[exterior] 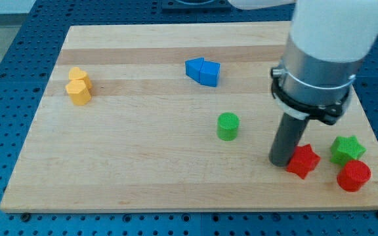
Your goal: Slide the green circle to the group of blocks
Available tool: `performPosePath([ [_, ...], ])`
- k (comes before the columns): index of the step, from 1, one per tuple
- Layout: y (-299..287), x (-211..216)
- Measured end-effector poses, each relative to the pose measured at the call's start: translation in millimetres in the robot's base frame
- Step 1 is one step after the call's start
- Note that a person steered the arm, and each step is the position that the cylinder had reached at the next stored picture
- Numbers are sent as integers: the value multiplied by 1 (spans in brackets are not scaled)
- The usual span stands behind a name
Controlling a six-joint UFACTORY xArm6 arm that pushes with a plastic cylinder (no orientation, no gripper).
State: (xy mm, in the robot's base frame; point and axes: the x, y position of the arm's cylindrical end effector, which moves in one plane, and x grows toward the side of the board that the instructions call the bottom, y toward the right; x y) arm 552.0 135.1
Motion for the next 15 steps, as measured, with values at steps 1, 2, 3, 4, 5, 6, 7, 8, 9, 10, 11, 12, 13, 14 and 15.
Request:
performPosePath([
  [1,20,6],
  [2,6,6],
  [3,-53,6],
  [4,-104,0],
  [5,-123,-33],
  [6,-118,-67],
  [7,-97,-73],
  [8,-68,-73],
  [9,-45,-66],
  [10,-37,-47],
  [11,-20,-44],
  [12,6,-44],
  [13,24,-43],
  [14,26,-43],
  [15,26,-54],
])
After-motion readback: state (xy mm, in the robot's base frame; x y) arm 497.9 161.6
